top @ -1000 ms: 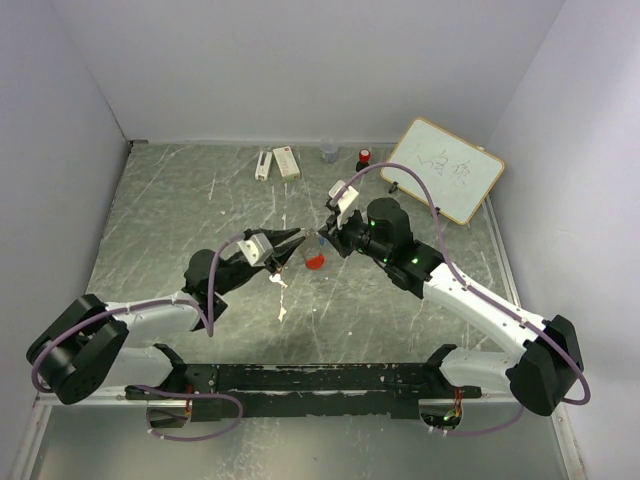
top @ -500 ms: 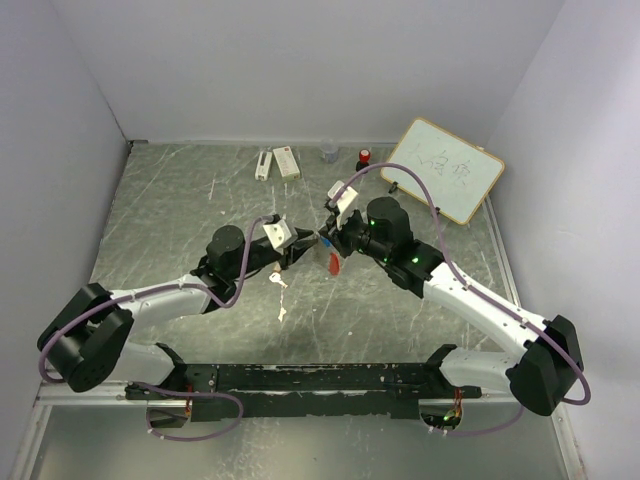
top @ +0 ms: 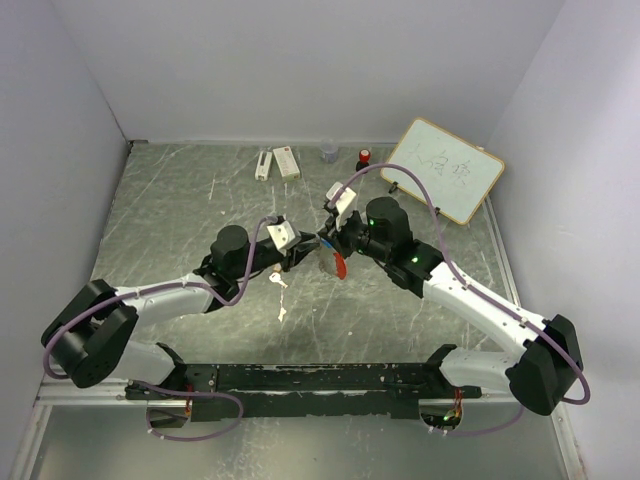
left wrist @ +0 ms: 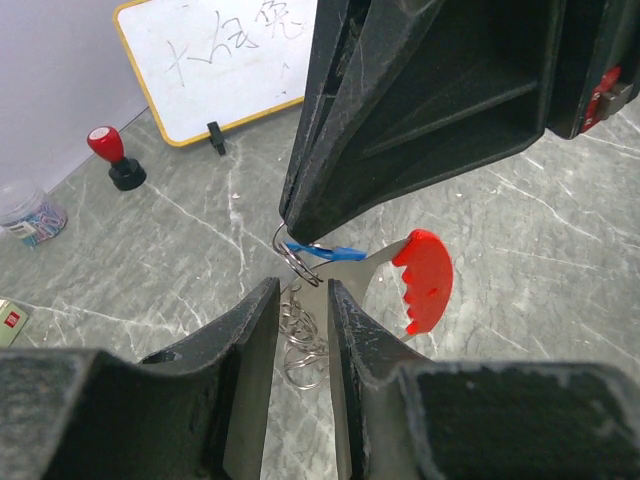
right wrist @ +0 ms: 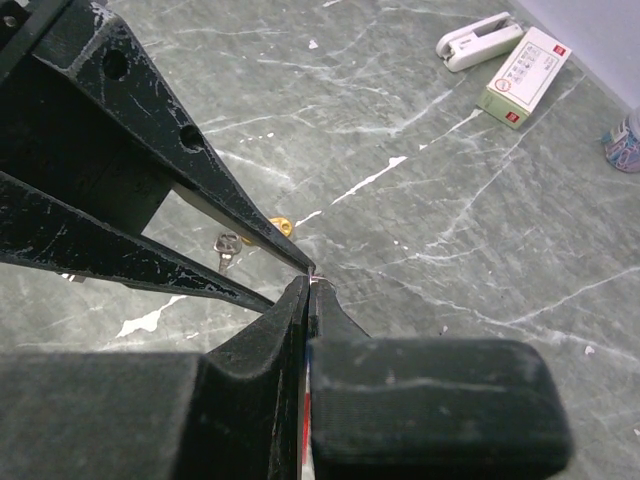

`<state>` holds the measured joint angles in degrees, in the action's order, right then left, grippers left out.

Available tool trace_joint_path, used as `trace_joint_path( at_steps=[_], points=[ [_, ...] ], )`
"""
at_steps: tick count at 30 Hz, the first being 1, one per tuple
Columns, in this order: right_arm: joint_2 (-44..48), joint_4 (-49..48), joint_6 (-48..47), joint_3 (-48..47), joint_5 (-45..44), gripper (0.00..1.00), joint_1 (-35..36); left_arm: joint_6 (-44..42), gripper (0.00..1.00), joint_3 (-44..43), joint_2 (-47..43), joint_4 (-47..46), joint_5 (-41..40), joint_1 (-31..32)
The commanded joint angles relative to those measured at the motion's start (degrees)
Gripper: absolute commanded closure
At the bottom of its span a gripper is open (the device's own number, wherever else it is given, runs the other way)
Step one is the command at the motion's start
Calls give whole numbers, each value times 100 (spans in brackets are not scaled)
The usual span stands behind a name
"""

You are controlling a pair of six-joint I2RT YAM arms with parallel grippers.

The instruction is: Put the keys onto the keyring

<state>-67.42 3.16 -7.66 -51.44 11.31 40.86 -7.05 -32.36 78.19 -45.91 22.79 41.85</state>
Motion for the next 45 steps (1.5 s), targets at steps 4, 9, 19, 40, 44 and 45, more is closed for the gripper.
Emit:
trace_joint_path(
  at_steps=[4,9,19,40,44,45],
  points=[
    [-41,-78,-58,-200,184,100,-11,18,64,-201,69,-118,4,67],
    [-100,-79,-51,-178,201,100,-3,59,64,-209,64,-161,73,77],
    [-59,-62,-55,-182,210,100,-4,-10,80,-283,130,-67,-16,157],
    [60,-178,149,13,-444,100,-28,-112,93,80,-698,-303,-1034,192],
    [79,-260,177,55,-440,100,-50,-72,93,158,-893,-425,-1078,192],
    [71,-261,182,59,-433,100,-59,-62,93,167,-906,-444,-1108,192]
  ],
)
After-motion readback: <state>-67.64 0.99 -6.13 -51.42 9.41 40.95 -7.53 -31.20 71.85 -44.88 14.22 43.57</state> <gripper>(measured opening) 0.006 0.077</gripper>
